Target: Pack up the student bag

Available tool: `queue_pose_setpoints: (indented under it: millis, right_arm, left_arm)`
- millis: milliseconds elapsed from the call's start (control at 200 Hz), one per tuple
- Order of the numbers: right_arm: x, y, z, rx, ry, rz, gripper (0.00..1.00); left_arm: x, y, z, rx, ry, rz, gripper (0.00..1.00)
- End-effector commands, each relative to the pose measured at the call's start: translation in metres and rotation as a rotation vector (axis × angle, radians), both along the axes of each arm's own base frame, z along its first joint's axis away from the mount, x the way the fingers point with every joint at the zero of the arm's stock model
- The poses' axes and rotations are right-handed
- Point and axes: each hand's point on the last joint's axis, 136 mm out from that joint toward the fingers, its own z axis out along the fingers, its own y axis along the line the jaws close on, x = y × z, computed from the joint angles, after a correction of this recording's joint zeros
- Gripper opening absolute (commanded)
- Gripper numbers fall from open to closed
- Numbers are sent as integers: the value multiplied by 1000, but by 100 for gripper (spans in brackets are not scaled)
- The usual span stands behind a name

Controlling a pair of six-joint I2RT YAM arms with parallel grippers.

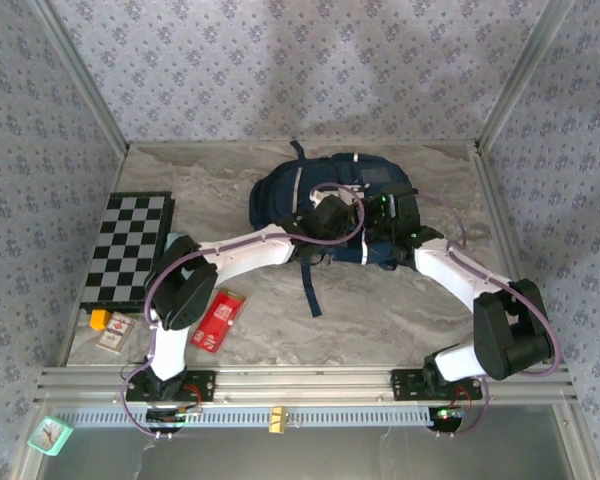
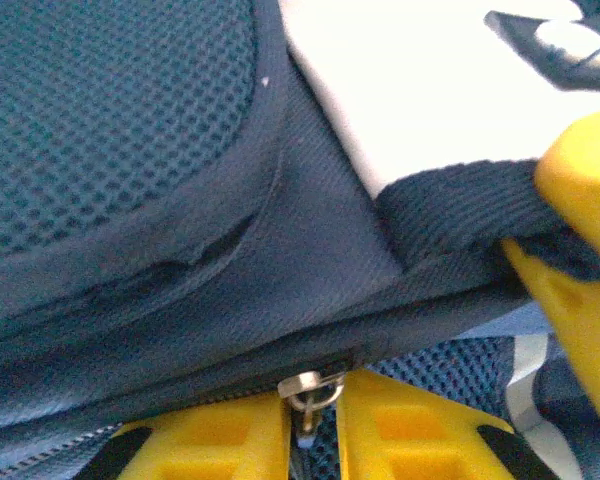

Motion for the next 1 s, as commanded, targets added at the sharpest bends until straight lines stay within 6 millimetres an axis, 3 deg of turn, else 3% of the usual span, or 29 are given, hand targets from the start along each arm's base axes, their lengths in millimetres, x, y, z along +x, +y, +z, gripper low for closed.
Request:
queue_pose_setpoints:
  millis: [0,240,425,585,710,840,994]
  right_arm:
    - [9,10,57,97,-177,36,0]
    - [11,17,57,95,-177,51,0]
    - [12,17,52,91,-167,53,0]
    - [10,11,45,78,-156,61,0]
    - [10,2,41,64,-148,70,0]
    - [10,-13,33,47,-119,96,0]
    - [13,-30,26,28,-107,130,0]
  left_arm:
    - [6,16,23,-13,-63,25,17]
    - [11,0,20,-16,-65,-28,23]
    - [18,-1,18,-11,-67,-12,19]
    - [17,8,40,-56,-89,-23,0]
    - [9,21,59,-84,-95,-41,0]
    - [2,61,33,-24,47,25,0]
    - [-11,85,3,6,94,-22,0]
